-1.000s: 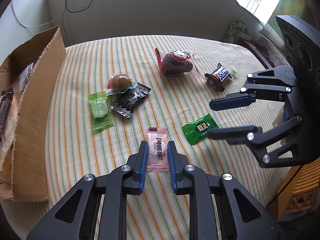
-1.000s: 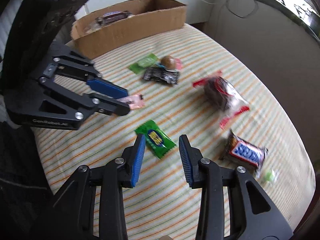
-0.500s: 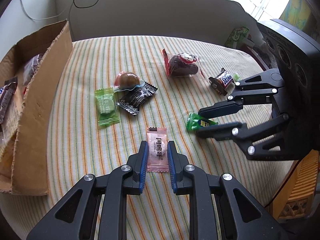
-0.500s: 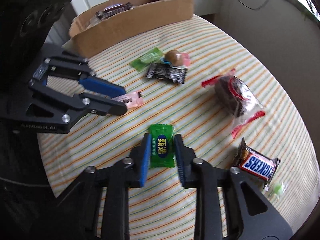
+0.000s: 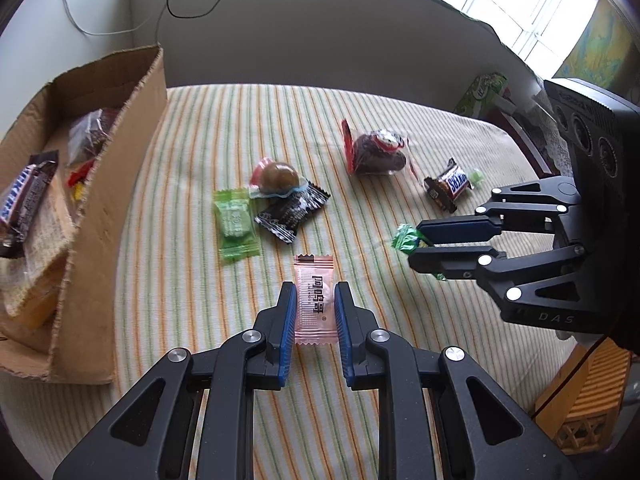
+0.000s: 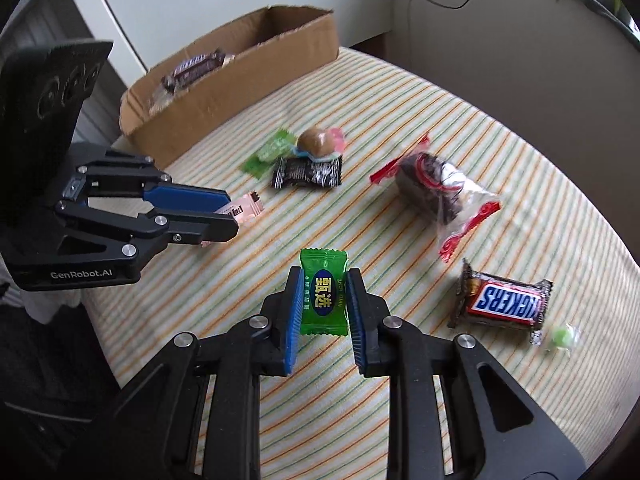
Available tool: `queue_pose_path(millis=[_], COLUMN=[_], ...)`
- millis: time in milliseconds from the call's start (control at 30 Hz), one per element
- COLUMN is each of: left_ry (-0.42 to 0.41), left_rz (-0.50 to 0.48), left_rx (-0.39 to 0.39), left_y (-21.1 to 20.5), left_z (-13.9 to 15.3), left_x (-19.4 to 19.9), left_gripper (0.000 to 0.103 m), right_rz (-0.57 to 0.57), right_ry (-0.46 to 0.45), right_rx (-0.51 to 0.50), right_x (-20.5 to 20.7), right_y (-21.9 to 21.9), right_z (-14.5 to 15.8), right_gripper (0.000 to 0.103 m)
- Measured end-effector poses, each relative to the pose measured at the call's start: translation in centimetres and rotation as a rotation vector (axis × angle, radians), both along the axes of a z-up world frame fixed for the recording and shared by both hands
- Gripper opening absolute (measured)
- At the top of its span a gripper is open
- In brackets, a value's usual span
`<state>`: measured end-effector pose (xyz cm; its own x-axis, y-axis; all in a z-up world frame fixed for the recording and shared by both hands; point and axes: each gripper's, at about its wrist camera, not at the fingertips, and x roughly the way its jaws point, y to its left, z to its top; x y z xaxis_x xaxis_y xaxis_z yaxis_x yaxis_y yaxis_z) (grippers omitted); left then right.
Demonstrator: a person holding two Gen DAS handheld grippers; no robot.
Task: Organize snacks
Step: 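Carry the pink candy and green candy over the box with both tools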
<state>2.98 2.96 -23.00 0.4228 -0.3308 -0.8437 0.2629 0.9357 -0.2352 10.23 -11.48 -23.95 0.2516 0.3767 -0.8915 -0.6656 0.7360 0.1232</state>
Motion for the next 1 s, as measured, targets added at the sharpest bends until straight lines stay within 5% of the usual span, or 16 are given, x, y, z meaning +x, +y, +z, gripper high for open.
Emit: queue_pose_path(millis=[533,1000], left_ry=[-0.096,-0.152], left_rz=[0.082,0.208], left_rx=[0.001,0.002], left_y=[3.4,9.2], left_z=[5.0,7.1], left_x=[0.2,0.4], left_gripper=[0.018,0.018], right_rz=[-0.050,-0.007], right_ry=[-0.093,-0.125], right_rx=[0.079,0.114], right_x=[0.9,3.0], right_y=[2.8,10.4], right_z=[6.8,9.0], right_gripper=[0.022,0.022])
